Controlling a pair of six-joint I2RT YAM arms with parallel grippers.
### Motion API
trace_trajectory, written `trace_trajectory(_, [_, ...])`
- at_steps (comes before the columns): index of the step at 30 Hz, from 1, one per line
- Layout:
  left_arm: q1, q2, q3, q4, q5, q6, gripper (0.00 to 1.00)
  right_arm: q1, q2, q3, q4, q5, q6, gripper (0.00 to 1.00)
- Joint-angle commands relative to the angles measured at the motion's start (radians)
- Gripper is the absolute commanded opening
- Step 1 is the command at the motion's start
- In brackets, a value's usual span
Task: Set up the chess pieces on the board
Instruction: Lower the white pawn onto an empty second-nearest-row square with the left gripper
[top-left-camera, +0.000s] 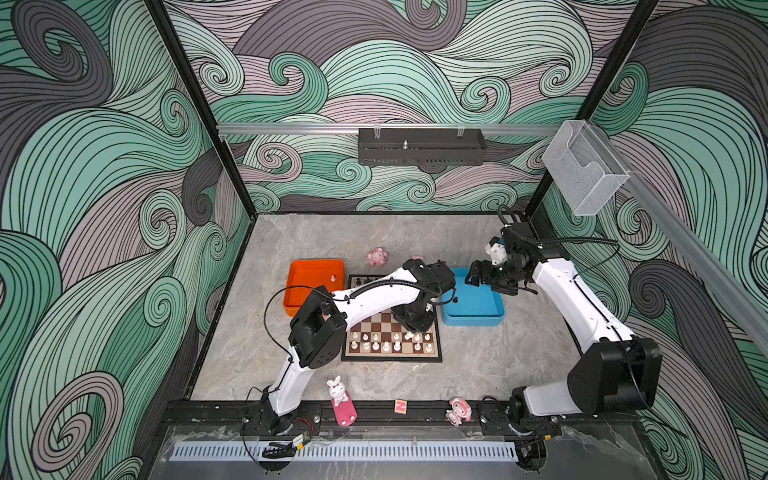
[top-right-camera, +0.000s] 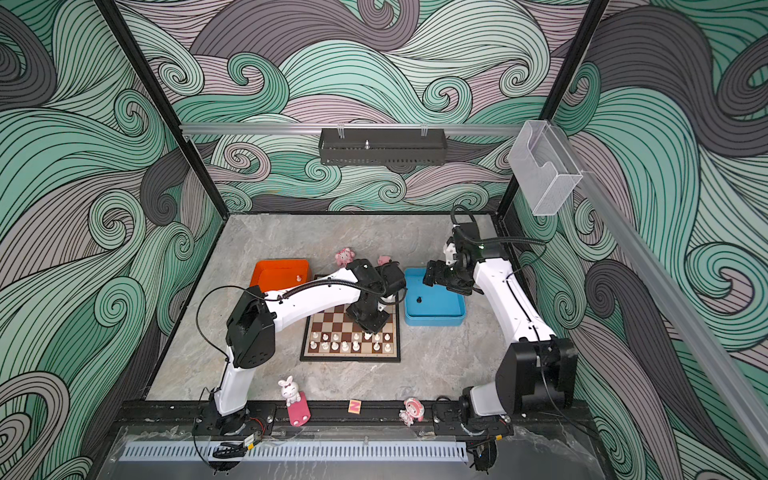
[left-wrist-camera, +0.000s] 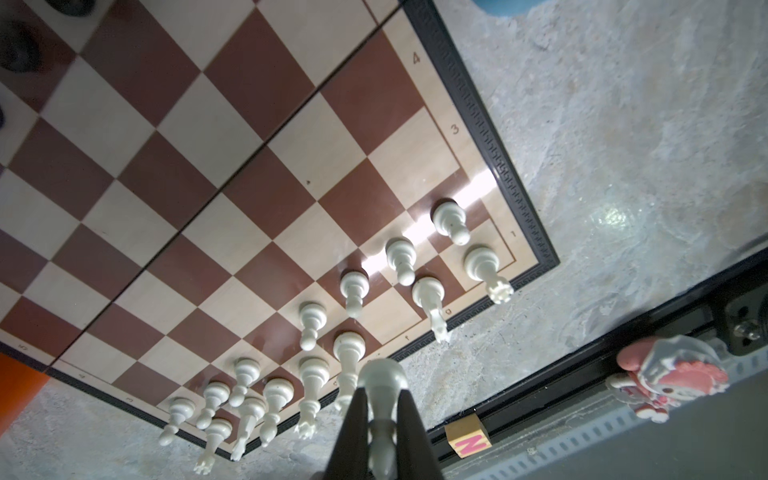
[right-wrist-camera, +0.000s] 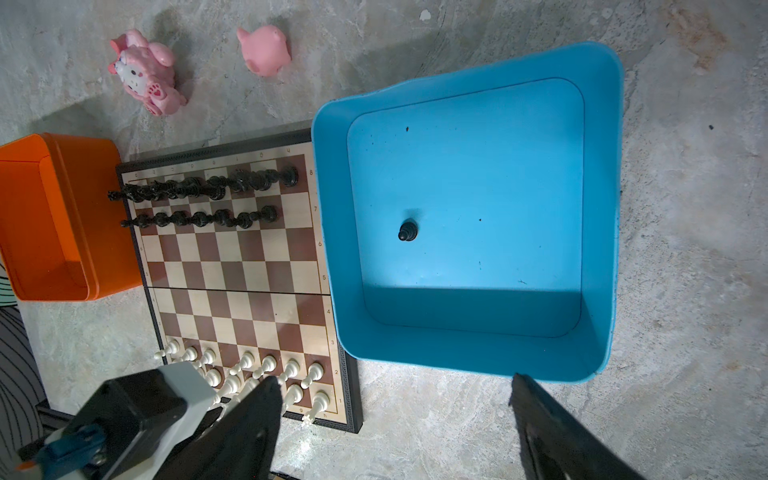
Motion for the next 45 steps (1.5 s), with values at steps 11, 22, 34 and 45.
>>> trace_trajectory(11, [-0.032, 0.011, -0.074, 0.047, 0.020, -0.048, 0.12, -0.008, -0.012, -0.010, -0.013, -0.012, -0.015, 0.87])
trace_trajectory(22, [-0.030, 0.017, -0.115, 0.091, -0.017, -0.062, 0.12, -0.010, -0.012, -0.012, -0.012, -0.009, -0.015, 0.87])
trace_trajectory(34, [-0.030, 0.034, -0.119, 0.089, -0.041, -0.065, 0.12, -0.010, -0.005, -0.011, -0.013, -0.009, -0.016, 0.87])
trace_trajectory(45, [-0.030, 0.033, -0.140, 0.106, -0.037, -0.079, 0.12, -0.012, 0.004, -0.007, -0.013, -0.014, -0.018, 0.87])
